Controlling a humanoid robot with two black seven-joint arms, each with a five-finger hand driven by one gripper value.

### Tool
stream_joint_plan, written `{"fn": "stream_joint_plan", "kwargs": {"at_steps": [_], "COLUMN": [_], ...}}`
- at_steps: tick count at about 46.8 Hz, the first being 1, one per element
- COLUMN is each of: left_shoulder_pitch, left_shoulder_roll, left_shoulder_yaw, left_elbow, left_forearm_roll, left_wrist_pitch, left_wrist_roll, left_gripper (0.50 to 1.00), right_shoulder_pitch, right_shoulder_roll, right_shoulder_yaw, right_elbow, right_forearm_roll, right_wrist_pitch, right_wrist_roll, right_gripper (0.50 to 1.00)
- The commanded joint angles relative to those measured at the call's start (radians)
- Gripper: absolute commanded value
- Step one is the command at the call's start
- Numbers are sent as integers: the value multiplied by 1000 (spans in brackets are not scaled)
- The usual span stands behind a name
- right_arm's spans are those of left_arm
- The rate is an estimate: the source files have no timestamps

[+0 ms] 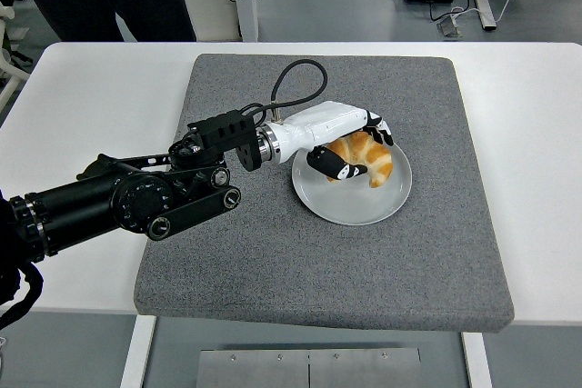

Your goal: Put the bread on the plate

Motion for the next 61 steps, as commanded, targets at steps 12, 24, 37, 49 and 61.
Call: {"fn": "stream_joint_plan", "kwargs": {"at_steps": [12, 24, 37, 49, 61], "left_shoulder_pitch": [15, 24, 37, 38, 37], "left_shoulder_roll": [-11, -20, -26, -26, -18], "left_shoulder_yaw": [36, 38, 38, 26, 29], "left_elbow": [18, 34, 41, 40, 29], "left_forearm_roll": [-3, -9, -12, -50, -128], "left_wrist_pitch": [32, 32, 32, 31, 11], "left_wrist_roll": [-4, -4, -4, -23, -112], "left_gripper": [604, 605, 607, 813, 952], "right_shoulder_pitch": [0, 0, 0, 0, 0], "right_shoulder_roll": [0, 0, 0, 0, 0], "right_shoulder_yaw": [0, 0, 0, 0, 0], "right_elbow": [0, 0, 0, 0, 0], "right_forearm_roll": [0, 0, 0, 0, 0], "right_wrist_pitch": [0, 0, 0, 0, 0], "right_wrist_roll": [0, 0, 0, 0, 0], "right_gripper": [1000, 1000, 1000, 1000, 1000]}}
